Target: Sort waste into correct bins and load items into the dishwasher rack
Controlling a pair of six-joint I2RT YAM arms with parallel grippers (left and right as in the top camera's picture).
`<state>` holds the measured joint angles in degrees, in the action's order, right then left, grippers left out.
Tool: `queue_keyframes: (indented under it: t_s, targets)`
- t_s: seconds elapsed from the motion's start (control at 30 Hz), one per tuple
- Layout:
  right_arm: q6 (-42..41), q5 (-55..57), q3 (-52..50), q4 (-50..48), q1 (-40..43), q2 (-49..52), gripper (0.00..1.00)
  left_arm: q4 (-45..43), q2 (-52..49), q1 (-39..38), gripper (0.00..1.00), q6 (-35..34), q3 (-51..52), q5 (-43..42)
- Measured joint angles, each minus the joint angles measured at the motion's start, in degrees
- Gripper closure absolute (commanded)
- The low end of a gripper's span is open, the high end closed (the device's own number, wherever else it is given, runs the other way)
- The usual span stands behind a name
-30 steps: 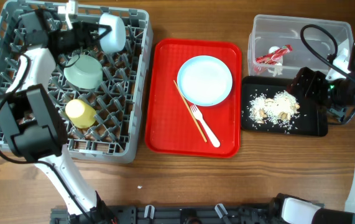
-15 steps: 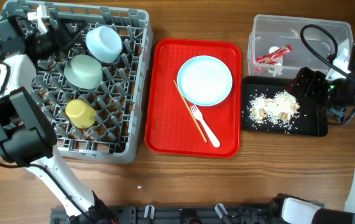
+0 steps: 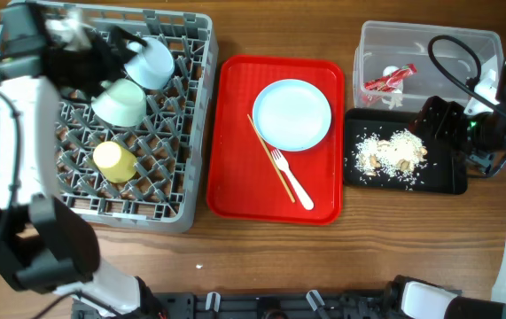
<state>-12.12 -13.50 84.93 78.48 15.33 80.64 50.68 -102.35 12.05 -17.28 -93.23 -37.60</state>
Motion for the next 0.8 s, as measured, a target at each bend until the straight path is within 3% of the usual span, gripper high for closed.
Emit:
queue_keyframes:
  t_s: [0.17, 0.37, 0.57, 0.8]
  targets:
    - [0.0, 0.0, 0.0, 0.3, 0.0, 0.0, 0.00, 13.1, 4.0, -16.3, 0.00, 0.7, 0.1, 14.3]
    - [0.7, 0.0, 0.0, 0.8, 0.0, 0.0, 0.00, 16.6, 4.0, -30.2, 0.00, -0.6, 0.1, 19.3]
    - [0.9, 0.0, 0.0, 1.1, 0.0, 0.0, 0.00, 16.2, 3.0, -41.2, 0.00, -13.8, 0.6, 29.4]
    - [0.9, 0.0, 0.0, 1.2, 0.0, 0.0, 0.00, 14.3, -6.0, -47.3, 0.00, -26.5, 1.9, 35.9]
